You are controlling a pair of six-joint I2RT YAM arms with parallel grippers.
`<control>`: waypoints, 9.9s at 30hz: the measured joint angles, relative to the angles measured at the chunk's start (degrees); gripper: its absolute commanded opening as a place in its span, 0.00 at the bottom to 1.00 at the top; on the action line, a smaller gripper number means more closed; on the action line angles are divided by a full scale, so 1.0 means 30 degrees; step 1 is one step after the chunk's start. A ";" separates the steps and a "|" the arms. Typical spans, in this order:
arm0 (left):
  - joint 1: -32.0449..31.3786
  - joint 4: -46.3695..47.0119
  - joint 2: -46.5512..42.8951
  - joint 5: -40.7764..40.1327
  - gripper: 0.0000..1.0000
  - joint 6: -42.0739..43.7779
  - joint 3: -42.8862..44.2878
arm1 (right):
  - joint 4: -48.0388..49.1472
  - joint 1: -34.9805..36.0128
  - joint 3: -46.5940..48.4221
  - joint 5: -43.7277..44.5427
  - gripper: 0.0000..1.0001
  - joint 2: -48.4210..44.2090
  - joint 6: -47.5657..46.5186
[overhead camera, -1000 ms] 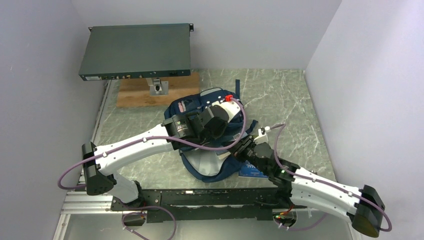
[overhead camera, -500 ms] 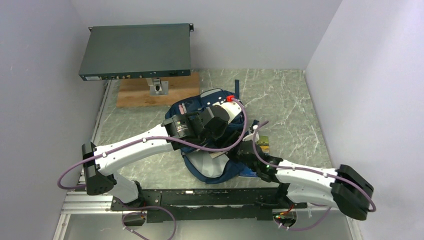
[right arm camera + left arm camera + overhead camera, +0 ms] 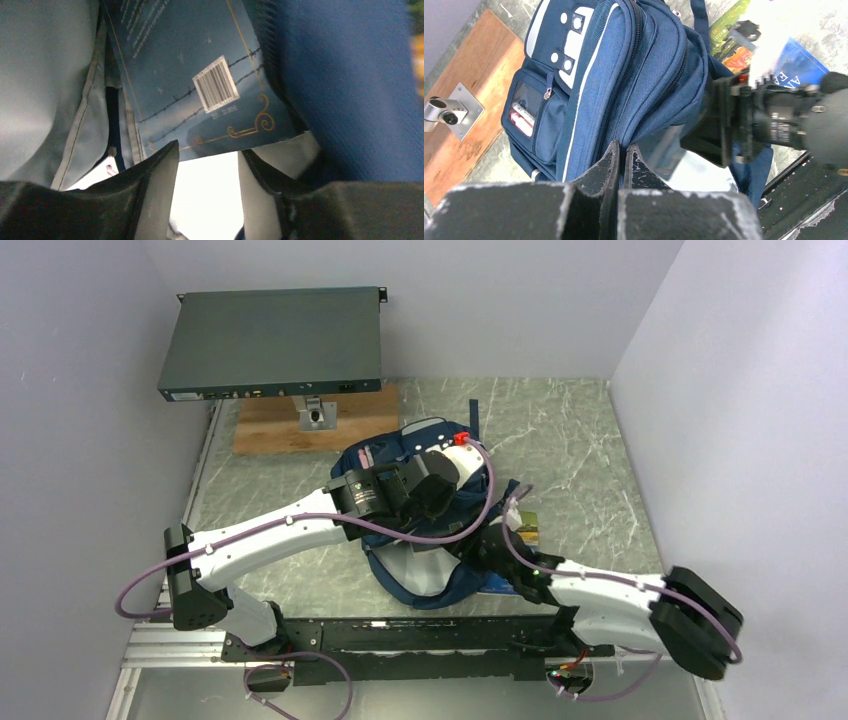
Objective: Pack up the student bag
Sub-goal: Place the book in the student bag, then pick up the book from the center of the board, then place the book in the student bag.
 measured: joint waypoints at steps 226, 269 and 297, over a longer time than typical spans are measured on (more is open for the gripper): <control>-0.2288 0.2681 0.2973 -0.2608 0.61 -0.2543 -0.7941 | -2.5092 0.2171 1.5212 0.8021 0.00 -0.8969 -0.5814; 0.2841 -0.4590 0.2004 0.3810 0.00 0.1158 0.2528 | -0.6579 0.2171 -0.0058 -0.6149 0.00 -1.2626 0.4648; 0.2878 -0.3934 0.2237 0.4699 0.00 0.1158 0.2608 | 1.0637 0.4707 0.2251 0.7686 0.49 0.7002 -0.2725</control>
